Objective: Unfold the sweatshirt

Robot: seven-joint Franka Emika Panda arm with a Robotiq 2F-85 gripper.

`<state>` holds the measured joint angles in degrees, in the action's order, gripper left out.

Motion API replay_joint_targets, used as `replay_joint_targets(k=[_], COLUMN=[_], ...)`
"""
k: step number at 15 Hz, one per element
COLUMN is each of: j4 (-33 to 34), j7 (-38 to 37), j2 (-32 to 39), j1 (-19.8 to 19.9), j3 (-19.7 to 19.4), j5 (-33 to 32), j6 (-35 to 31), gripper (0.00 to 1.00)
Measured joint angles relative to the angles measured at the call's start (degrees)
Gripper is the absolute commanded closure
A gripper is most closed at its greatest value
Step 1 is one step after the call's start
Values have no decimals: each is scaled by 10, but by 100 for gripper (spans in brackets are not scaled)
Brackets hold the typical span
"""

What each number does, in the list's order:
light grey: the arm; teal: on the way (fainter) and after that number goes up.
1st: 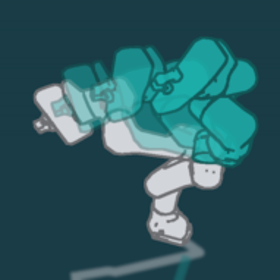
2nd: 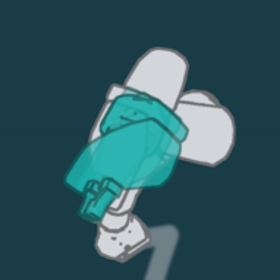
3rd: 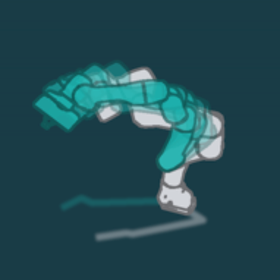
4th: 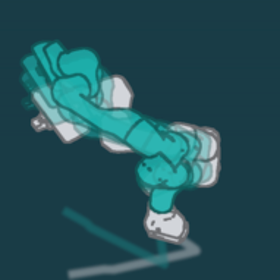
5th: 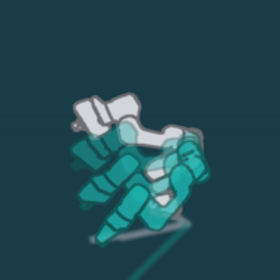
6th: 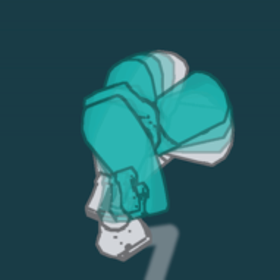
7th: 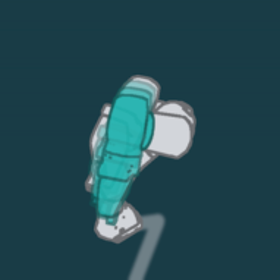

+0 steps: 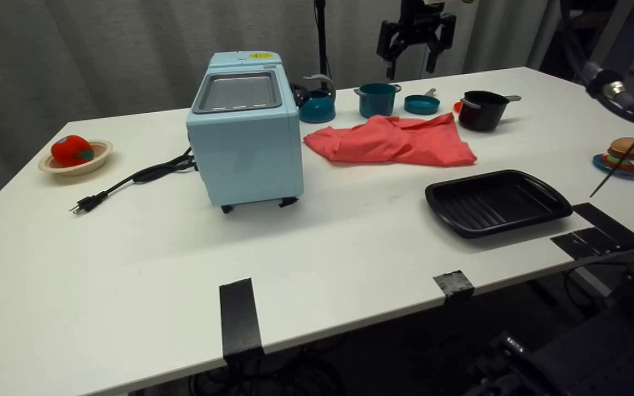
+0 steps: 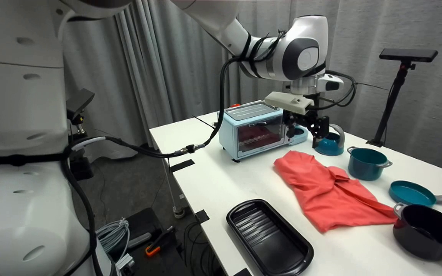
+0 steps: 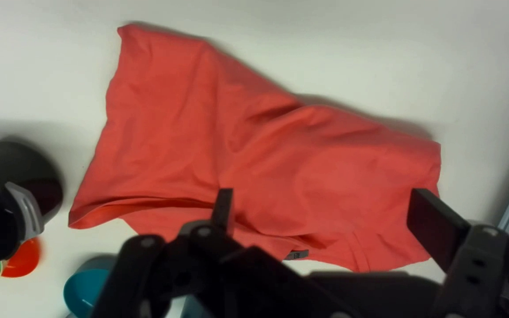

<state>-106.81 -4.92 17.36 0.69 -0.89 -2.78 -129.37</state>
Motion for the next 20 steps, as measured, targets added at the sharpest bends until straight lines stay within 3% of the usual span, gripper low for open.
replay_joint_targets(k=[8,14,20], j4=[4,21,97], j7=[-3,-16,-50], j2=[15,97,193], j1=[0,0,0], j3=[-7,-29,-35], j5=[-2,-4,-2], j6=[-8,-84,-135], gripper=[0,0,0])
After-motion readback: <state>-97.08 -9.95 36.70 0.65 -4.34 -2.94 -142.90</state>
